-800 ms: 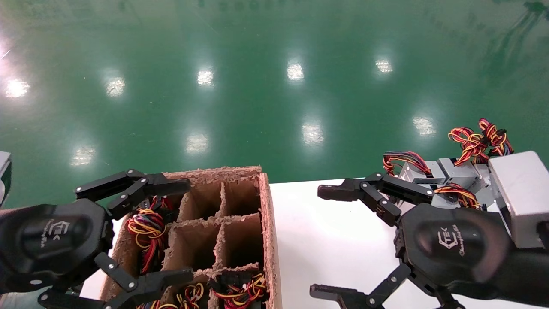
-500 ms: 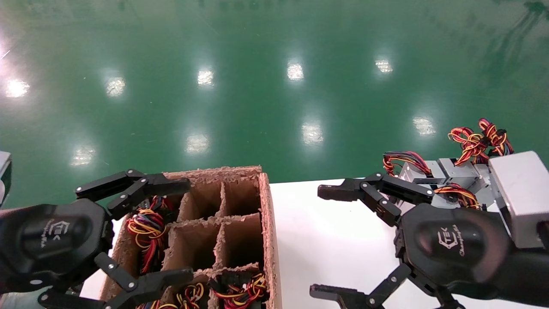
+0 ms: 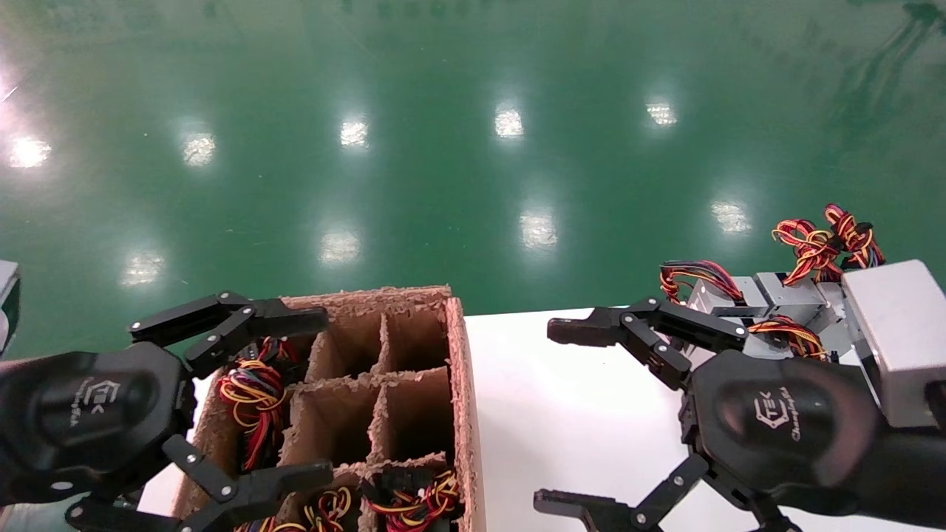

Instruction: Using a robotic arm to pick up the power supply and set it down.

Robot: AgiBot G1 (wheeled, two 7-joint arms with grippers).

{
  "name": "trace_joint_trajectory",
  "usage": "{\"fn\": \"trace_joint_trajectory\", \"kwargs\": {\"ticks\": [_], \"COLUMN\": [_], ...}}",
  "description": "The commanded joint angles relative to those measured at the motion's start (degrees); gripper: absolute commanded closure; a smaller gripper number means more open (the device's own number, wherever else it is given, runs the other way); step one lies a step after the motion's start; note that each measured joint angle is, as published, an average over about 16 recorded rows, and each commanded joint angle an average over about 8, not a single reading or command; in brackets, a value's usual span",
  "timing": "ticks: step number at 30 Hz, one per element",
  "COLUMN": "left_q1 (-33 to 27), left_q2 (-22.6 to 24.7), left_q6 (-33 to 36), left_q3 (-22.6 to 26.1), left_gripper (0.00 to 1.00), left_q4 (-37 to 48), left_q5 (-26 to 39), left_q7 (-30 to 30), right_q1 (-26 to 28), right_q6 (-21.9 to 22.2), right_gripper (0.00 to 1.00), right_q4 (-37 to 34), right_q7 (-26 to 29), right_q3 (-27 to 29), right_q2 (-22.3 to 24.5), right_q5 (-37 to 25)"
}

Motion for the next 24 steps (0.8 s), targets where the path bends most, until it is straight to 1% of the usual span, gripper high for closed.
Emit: {"fn": "trace_joint_trajectory", "kwargs": {"ticks": [1, 7, 17, 21, 24], "left_q1": [0.00, 0.00, 0.00, 0.00, 0.00], "left_q2": [0.00, 0.00, 0.00, 0.00, 0.00], "left_q6": [0.00, 0.00, 0.00, 0.00, 0.00], "left_q3": [0.00, 0.00, 0.00, 0.00, 0.00], "left_gripper": [0.24, 0.99, 1.00, 1.00, 1.00], "left_q4": [0.00, 0.00, 0.00, 0.00, 0.00], "left_q5": [0.00, 0.00, 0.00, 0.00, 0.00], "left_q7": [0.00, 0.00, 0.00, 0.00, 0.00], "right_q1": [0.00, -0.01, 0.53, 1.70, 3.03], "right_q6": [0.00, -0.02, 0.50, 1.20, 1.75], "right_gripper": [0.00, 0.00, 0.00, 0.00, 0.00], "right_q4": [0.00, 0.03, -0.95, -2.62, -4.30], "right_q7": [0.00, 0.01, -0.60, -1.65, -2.62], "right_q3": [0.00, 0.01, -0.42, -1.44, -2.59], "right_q2": [0.00, 0.00, -0.58, -2.41, -4.66], "right_q5": [0.00, -0.01, -1.31, -3.51, -5.52]}}
